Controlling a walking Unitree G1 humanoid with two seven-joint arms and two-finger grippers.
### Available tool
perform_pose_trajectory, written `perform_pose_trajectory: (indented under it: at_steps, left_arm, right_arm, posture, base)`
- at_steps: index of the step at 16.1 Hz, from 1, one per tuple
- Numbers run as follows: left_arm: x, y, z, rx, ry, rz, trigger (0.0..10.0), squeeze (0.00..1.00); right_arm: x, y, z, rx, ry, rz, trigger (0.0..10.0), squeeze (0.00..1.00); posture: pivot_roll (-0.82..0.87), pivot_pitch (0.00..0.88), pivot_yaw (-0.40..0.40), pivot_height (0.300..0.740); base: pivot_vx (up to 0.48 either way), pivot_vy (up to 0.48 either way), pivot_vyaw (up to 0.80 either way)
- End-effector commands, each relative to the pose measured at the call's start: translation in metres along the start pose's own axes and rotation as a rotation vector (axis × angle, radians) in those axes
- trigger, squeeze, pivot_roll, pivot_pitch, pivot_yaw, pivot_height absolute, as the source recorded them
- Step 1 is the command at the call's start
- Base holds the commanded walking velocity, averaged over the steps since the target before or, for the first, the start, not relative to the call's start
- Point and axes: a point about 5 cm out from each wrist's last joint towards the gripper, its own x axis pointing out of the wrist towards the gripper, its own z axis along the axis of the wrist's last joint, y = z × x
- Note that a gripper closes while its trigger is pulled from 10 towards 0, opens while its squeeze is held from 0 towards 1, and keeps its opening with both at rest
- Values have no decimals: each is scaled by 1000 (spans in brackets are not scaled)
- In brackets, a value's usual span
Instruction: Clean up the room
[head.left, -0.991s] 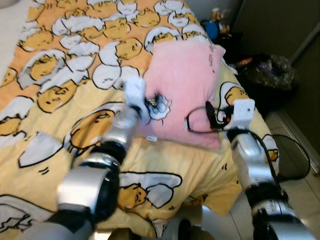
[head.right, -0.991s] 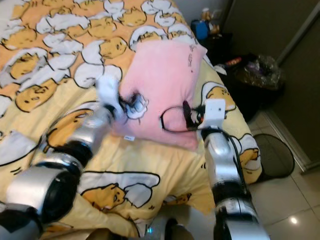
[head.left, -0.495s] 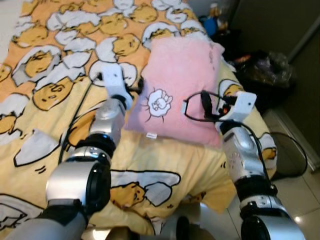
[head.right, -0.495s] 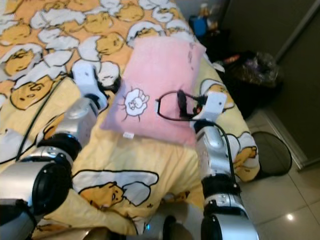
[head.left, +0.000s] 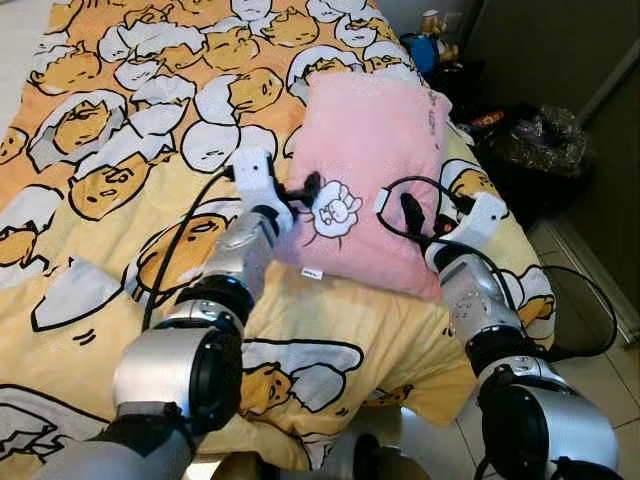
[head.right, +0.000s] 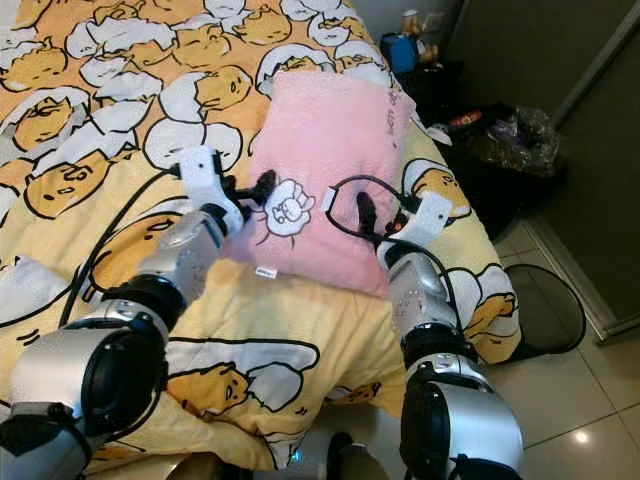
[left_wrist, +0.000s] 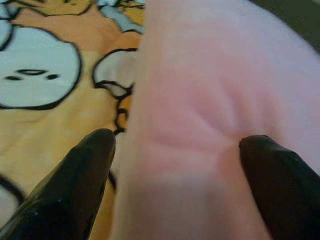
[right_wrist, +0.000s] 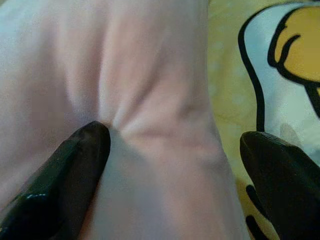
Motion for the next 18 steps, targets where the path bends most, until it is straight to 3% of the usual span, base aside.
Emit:
perform_pose_trajectory:
  at_steps: [1,3,6,7,8,9,10,12,14,15,16,17,18]
  left_arm:
    - [3,-12,3,69,-12,-84,10000,0]
    - [2,-7,16,127,-72,-88,10000,0]
    - [0,2,32,147,-154,-60,10000,0]
    - [0,-1,21,149,-93,-82,10000,0]
    - [-2,-2,-2,150,34,-90,10000,0]
    - [-3,-3,-10,137,72,-94,10000,0]
    - [-7,-3,-27,52,122,-87,10000,0]
    - [-7,-3,-28,-25,96,-73,10000,0]
    - [-10,-5,-42,41,170,-55,10000,0]
    - [-14,0,-53,-32,217,-7,10000,0]
    - [-17,1,-62,-157,246,11,10000,0]
    - [-18,0,-66,-190,255,0,10000,0]
    - [-19,-8,-72,-132,275,-37,10000,0]
  right_arm:
    - [-1,1,-10,29,38,4,10000,0]
    - [-1,0,-9,24,32,9,10000,0]
    - [1,5,-5,-1,11,26,10000,0]
    - [1,4,-6,-6,15,23,10000,0]
    - [1,5,-8,-4,22,21,10000,0]
    - [1,6,-8,-4,23,23,10000,0]
    - [2,8,-9,-1,27,31,10000,0]
    - [2,8,-10,1,29,32,10000,0]
    - [2,10,-12,6,46,45,10000,0]
    - [2,12,-15,15,61,47,10000,0]
    - [2,12,-19,43,85,41,0,0]
    - [1,12,-21,55,95,38,0,0]
    - [1,12,-23,48,104,37,0,0]
  posture:
    - [-81,296,-23,736]
    - [-74,301,-28,736]
    - [-65,302,-31,736]
    - [-56,302,-35,736]
    - [-55,302,-38,736]
    - [-53,303,-38,736]
    - [-50,303,-43,736]
    - [-51,304,-49,736]
    - [-43,302,-52,736]
    - [-39,301,-51,736]
    - [-39,300,-52,736]
    - [-37,301,-52,736]
    - [-36,301,-54,736]
  base:
    - [0,0,0]
    - [0,0,0]
    - [0,0,0]
    - [0,0,0]
    - [0,0,0]
    - [0,0,0]
    - [0,0,0]
    - [0,0,0]
    - [0,0,0]
    - [0,0,0]
    - [0,0,0]
    - [0,0,0]
    - [0,0,0]
